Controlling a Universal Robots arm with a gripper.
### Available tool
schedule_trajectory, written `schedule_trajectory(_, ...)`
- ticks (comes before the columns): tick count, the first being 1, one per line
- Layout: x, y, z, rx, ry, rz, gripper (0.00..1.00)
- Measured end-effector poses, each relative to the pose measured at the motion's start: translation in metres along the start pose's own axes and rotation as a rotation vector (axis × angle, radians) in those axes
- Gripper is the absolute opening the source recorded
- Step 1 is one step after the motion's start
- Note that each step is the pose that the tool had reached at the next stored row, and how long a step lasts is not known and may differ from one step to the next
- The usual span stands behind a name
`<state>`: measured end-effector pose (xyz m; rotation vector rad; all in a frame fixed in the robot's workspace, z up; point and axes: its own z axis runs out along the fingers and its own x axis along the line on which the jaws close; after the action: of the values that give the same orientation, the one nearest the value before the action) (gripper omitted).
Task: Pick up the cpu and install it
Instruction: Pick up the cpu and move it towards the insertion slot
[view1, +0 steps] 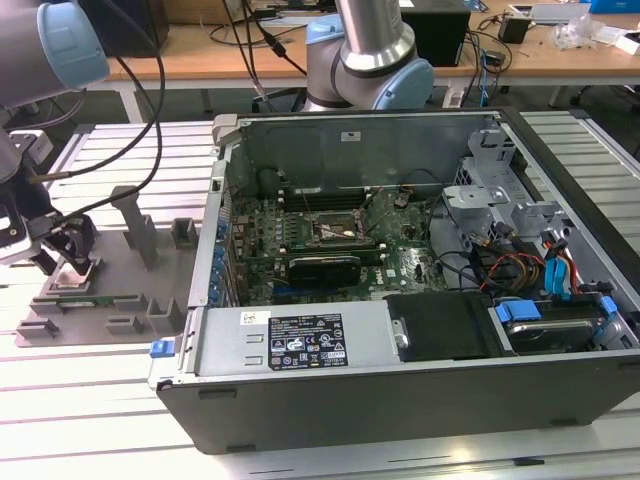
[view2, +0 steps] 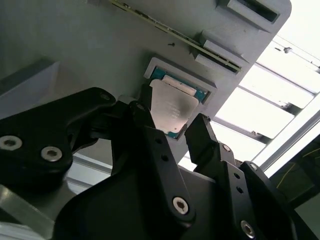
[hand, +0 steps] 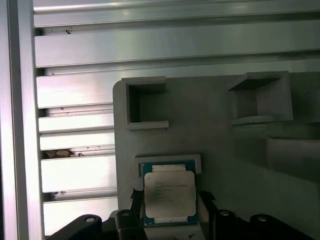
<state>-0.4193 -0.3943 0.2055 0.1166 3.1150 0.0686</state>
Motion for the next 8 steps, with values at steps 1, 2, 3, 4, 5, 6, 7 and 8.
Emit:
schedule_trajectory(1,0.0000,0.0000,0.0000,0.0000,0.0000,0.000,0.55)
schedule_trajectory(2,0.0000,0.0000,0.0001,0.0000,0.0000,0.000,0.55)
schedule_trajectory(3,0.0000,0.0000,0.0003,-0.0001,0.0000,0.000,0.62)
schedule_trajectory(4,-0.0005,0.0002,0.0008,-0.0001,-0.0003,0.000,0.62)
schedule_trajectory(5,-0.0015,0.0009,0.0020,0.0046,0.0015,-0.003,0.62)
schedule_trajectory(6,-0.0024,0.0016,0.0036,0.0074,0.0030,-0.006,0.62)
schedule_trajectory(7,-0.0027,0.0019,0.0044,0.0077,0.0032,-0.009,0.62)
schedule_trajectory(8,-0.0027,0.0021,0.0053,0.0077,0.0034,-0.013,0.62)
